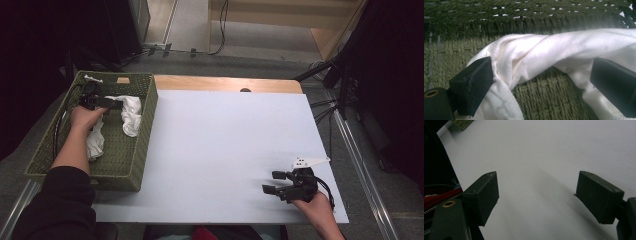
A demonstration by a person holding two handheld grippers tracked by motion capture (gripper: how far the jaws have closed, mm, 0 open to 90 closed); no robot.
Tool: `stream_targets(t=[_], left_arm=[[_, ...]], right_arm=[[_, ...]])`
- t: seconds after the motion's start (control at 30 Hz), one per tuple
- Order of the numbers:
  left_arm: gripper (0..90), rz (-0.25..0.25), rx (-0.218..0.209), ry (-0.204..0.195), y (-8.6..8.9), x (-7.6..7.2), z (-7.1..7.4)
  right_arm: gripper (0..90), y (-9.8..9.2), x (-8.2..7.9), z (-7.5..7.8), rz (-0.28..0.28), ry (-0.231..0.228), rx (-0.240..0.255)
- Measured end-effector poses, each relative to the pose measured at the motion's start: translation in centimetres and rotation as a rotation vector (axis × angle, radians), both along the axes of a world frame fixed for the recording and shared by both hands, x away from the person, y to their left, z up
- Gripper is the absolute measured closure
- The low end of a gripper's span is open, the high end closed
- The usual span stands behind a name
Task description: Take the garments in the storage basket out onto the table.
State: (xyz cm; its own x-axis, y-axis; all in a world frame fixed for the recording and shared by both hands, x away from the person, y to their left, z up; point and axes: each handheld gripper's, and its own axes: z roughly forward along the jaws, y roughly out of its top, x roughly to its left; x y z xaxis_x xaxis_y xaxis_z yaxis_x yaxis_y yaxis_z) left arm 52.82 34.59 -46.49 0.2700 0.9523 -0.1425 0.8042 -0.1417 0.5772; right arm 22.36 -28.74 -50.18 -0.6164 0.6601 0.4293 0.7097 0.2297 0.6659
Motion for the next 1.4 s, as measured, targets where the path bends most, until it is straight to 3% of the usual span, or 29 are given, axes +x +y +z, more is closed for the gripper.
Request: stream_targets(t=[0.13,0.23,0.3,0.37,0.6,1.03,1.13,1.17,1.2,1.4], left_arm=[[5.0,0.005,0.011,-0.007,-0.2,0.0,-0.3],[5.2,0.002,0.046,-0.012,-0.5,-0.1,-0.5],[6.6,0.002,0.083,-0.022,-0.7,-0.2,-0.6],[12.1,-0.003,0.154,-0.046,-1.1,-0.5,-0.8],[26.6,-0.02,0.285,-0.067,-1.8,-1.0,-1.1],[43.2,0.001,0.223,-0.067,-1.6,-1.2,-0.8],[50.2,0.015,0.174,-0.054,-1.2,-1.2,-0.6],[60.0,0.034,0.208,-0.053,-1.1,-1.3,-0.4],[68.9,0.042,0.185,-0.048,-0.9,-1.3,-0.4],[80.6,0.061,0.17,-0.03,-0.5,-1.2,-0.2]], right_arm=[[16.7,-0.3,-0.3,0.0,-0.008,-0.001,-0.005],[16.7,-0.3,-0.5,0.0,-0.011,-0.003,-0.003],[16.7,-0.3,-0.5,0.0,-0.011,-0.002,-0.005],[16.7,-0.2,-0.4,0.0,-0.006,-0.001,-0.011],[16.7,0.1,-0.2,0.0,0.003,0.003,-0.011],[16.7,0.4,-0.3,-0.2,0.017,0.004,-0.025],[16.8,0.6,-0.2,-0.4,0.029,0.015,-0.041],[16.8,0.6,-0.1,-0.5,0.03,0.017,-0.047],[16.8,0.7,-0.1,-0.4,0.029,0.021,-0.045],[16.8,0.9,0.0,-0.4,0.033,0.016,-0.049]])
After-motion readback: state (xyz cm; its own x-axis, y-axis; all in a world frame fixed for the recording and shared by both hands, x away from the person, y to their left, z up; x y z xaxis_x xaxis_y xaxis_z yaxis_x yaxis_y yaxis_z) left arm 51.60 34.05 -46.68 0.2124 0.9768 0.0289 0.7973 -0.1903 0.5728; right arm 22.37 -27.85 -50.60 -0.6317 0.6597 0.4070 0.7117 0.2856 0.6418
